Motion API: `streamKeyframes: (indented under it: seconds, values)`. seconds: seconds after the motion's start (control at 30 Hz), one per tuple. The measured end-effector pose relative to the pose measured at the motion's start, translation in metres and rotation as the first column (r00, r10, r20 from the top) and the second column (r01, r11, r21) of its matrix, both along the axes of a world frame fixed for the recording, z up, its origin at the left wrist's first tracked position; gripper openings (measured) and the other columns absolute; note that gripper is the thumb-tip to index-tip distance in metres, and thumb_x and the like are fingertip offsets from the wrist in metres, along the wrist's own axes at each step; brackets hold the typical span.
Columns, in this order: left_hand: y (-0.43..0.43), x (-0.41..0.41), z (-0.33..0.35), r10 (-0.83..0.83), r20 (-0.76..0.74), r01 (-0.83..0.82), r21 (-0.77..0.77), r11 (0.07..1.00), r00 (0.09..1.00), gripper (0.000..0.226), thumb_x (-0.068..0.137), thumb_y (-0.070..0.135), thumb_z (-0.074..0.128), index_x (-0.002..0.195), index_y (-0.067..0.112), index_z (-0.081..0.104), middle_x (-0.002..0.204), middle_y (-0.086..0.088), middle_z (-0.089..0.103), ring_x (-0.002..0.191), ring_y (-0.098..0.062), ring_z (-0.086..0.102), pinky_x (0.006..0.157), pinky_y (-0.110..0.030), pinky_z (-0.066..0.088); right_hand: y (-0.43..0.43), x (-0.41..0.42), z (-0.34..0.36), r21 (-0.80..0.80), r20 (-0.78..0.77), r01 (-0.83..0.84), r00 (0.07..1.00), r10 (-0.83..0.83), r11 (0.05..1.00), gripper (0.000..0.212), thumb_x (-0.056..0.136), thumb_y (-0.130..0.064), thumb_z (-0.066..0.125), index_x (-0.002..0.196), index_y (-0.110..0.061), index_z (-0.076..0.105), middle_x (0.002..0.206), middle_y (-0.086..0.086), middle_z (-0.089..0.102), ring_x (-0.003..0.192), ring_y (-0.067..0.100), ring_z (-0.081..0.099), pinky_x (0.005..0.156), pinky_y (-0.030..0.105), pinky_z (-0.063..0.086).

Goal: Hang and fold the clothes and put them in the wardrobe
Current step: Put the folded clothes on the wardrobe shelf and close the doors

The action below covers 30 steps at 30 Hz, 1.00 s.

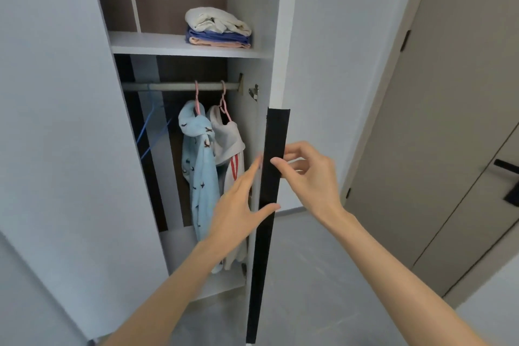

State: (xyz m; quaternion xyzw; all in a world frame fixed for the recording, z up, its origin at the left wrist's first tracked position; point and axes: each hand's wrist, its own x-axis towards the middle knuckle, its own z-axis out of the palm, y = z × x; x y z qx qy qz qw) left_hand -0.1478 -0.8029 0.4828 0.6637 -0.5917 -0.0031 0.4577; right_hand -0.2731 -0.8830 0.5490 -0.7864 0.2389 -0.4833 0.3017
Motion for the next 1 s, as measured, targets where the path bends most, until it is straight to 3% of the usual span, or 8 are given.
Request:
streamKeyframes:
  seconds: [0.13,0.23,0.37,0.5,0.63,0.83,1.0]
  values:
    - [0.024,0.028,-0.005,0.123,-0.006,-0.123,0.014,0.992,0.992,0.091,0.078,0.047,0.069,0.139,0.047,0.002,0.125,0.034,0.030,0.113,0.017,0.030,0.092,-0.003,0.027,0.014,0.041,-0.002,-0.006,0.016,-0.098,0.995,0.098,0.995,0.015,0.082,-0.025,0.074,0.090,-0.022,0.062,0.078,-0.012,0.063,0.070,0.010,0.065,0.066,0.029,0.057]
    - [0.041,0.057,-0.012,0.208,-0.047,-0.207,0.015,0.978,0.977,0.083,0.075,0.054,0.066,0.137,0.053,0.010,0.122,0.032,0.042,0.112,0.014,0.040,0.095,-0.015,0.036,0.025,0.074,-0.001,0.008,0.006,-0.179,0.984,0.179,0.984,0.015,0.083,-0.024,0.073,0.091,-0.023,0.061,0.079,-0.011,0.063,0.073,0.014,0.066,0.068,0.033,0.058]
    - [0.060,0.097,-0.014,0.341,-0.067,-0.342,-0.004,0.940,0.938,0.083,0.076,0.048,0.069,0.138,0.049,0.015,0.113,0.018,0.060,0.103,0.004,0.053,0.092,-0.017,0.040,0.035,0.125,0.001,-0.005,-0.028,-0.261,0.965,0.261,0.965,0.016,0.084,-0.024,0.073,0.095,-0.022,0.062,0.080,-0.015,0.062,0.074,0.007,0.065,0.070,0.027,0.058]
    - [0.070,0.147,-0.018,0.430,-0.139,-0.436,-0.019,0.900,0.892,0.079,0.075,0.050,0.071,0.141,0.048,0.027,0.099,0.024,0.060,0.100,0.005,0.055,0.083,-0.008,0.038,0.038,0.182,0.002,0.012,-0.053,-0.330,0.942,0.330,0.944,0.014,0.084,-0.022,0.072,0.093,-0.024,0.060,0.077,-0.019,0.060,0.073,0.003,0.064,0.069,0.018,0.054]
    - [0.067,0.196,-0.018,0.483,-0.167,-0.493,-0.023,0.870,0.859,0.075,0.073,0.052,0.071,0.138,0.044,0.036,0.103,0.026,0.063,0.106,0.001,0.054,0.088,-0.020,0.042,0.036,0.235,0.000,0.013,-0.039,-0.345,0.938,0.346,0.938,0.017,0.085,-0.022,0.071,0.087,-0.030,0.056,0.074,-0.016,0.061,0.071,0.002,0.062,0.067,0.013,0.049]
    - [0.051,0.264,-0.020,0.586,-0.028,-0.584,-0.126,0.802,0.810,0.091,0.070,0.053,0.074,0.146,0.033,0.029,0.150,0.006,0.033,0.136,-0.014,0.030,0.109,-0.038,0.032,0.020,0.302,0.001,-0.005,-0.084,-0.334,0.939,0.332,0.943,0.013,0.085,-0.024,0.071,0.088,-0.020,0.059,0.073,-0.008,0.062,0.071,0.007,0.060,0.067,0.015,0.050]
    - [0.036,0.306,-0.016,0.625,0.056,-0.622,-0.058,0.781,0.779,0.103,0.071,0.066,0.061,0.149,0.038,0.001,0.159,0.002,-0.010,0.147,-0.021,-0.008,0.115,-0.050,0.009,0.008,0.345,-0.001,-0.030,-0.090,-0.292,0.953,0.289,0.956,0.014,0.085,-0.025,0.070,0.085,-0.018,0.058,0.070,-0.009,0.062,0.068,0.008,0.059,0.068,0.025,0.052]
